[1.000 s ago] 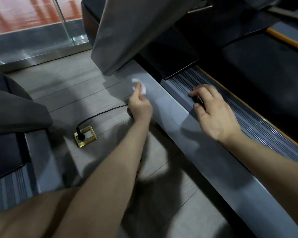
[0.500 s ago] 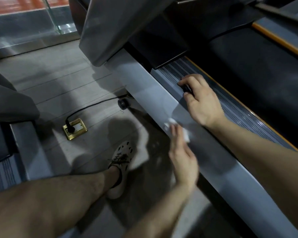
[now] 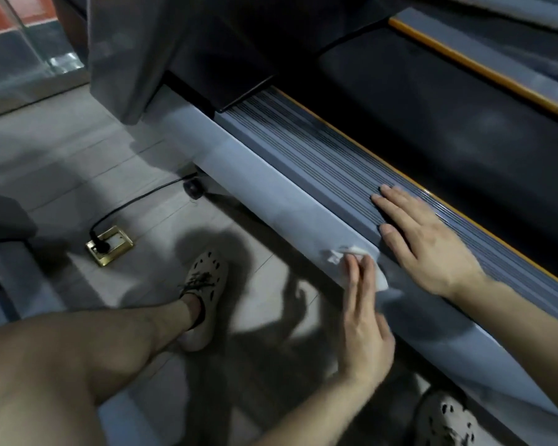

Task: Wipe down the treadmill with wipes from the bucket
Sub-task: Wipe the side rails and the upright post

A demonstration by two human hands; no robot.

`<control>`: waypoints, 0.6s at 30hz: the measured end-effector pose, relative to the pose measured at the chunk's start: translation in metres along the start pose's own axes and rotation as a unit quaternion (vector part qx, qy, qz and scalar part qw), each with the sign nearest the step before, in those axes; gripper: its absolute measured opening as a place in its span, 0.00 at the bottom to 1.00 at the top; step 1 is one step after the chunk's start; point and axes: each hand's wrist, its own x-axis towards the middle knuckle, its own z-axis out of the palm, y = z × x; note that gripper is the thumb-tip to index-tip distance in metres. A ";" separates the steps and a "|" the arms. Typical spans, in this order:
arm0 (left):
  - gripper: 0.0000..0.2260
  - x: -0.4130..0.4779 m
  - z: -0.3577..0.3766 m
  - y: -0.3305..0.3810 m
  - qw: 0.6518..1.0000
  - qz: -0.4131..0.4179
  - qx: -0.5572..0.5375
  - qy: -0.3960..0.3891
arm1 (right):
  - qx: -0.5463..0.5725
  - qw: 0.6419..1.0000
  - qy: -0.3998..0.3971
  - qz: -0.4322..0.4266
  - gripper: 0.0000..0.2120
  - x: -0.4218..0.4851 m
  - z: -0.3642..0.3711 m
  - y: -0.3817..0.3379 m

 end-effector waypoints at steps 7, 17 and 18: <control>0.44 0.178 -0.078 -0.043 0.980 -0.075 0.058 0.175 | 0.027 0.999 0.039 0.017 0.24 0.001 0.006 0.000; 0.42 -0.036 0.038 -0.004 0.998 -0.022 0.046 -0.043 | 0.052 0.997 0.042 0.027 0.24 0.001 0.004 -0.001; 0.44 -0.047 0.039 -0.004 0.997 -0.008 0.040 -0.069 | 0.052 0.997 0.042 0.030 0.24 0.001 0.005 -0.002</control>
